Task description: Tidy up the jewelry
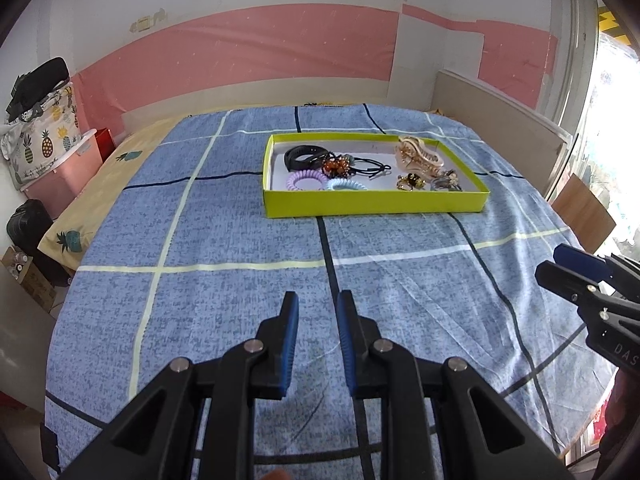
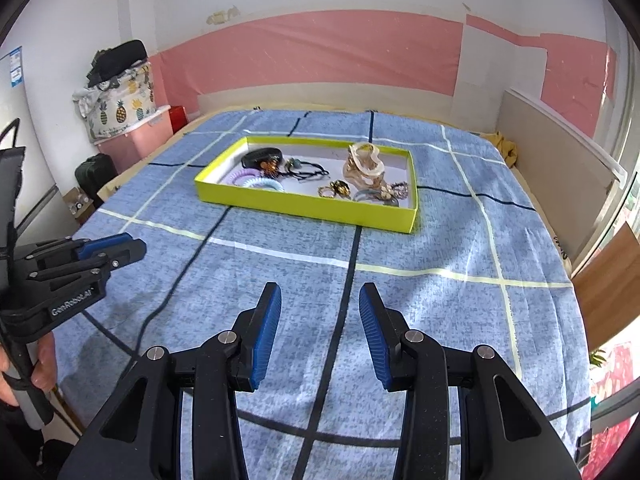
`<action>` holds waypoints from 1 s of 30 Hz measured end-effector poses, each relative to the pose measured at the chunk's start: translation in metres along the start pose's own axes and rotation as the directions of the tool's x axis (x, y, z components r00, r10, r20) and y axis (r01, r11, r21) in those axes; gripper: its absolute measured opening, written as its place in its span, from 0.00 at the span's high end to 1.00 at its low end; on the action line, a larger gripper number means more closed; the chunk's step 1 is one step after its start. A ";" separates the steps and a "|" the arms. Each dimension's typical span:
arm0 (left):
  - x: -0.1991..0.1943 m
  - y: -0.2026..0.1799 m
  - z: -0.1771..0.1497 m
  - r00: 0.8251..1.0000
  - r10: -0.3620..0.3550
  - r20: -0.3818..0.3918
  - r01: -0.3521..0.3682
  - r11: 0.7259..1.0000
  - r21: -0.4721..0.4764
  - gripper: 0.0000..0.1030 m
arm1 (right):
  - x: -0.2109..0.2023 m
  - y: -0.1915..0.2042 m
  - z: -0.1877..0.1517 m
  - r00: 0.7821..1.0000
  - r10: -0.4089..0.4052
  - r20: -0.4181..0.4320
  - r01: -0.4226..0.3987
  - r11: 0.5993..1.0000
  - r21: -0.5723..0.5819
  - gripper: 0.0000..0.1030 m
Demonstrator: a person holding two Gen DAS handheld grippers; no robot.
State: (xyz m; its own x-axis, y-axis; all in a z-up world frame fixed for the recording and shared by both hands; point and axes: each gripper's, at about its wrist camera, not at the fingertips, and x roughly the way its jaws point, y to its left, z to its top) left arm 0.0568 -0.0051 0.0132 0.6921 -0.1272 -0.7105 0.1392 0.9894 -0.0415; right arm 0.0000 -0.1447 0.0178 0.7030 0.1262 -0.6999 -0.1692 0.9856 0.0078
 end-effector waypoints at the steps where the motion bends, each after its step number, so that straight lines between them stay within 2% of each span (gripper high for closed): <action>1: 0.002 0.000 0.000 1.000 0.004 -0.002 -0.004 1.000 0.001 0.80 | 0.002 -0.001 0.000 1.000 -0.001 -0.005 0.001 1.000 0.002 0.60; 12: 0.013 -0.001 0.002 1.000 0.023 -0.014 -0.023 1.000 0.003 0.80 | 0.017 -0.002 0.003 1.000 -0.005 -0.026 0.005 1.000 0.005 0.60; 30: 0.012 -0.002 0.003 0.999 0.030 -0.012 -0.030 1.000 0.009 0.80 | 0.015 0.000 0.005 1.000 0.002 -0.023 -0.002 1.000 0.004 0.60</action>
State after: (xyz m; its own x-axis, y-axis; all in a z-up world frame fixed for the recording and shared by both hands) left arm 0.0668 -0.0092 0.0067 0.6874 -0.0965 -0.7198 0.1247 0.9921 -0.0139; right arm 0.0143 -0.1417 0.0106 0.6864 0.1251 -0.7164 -0.1676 0.9858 0.0116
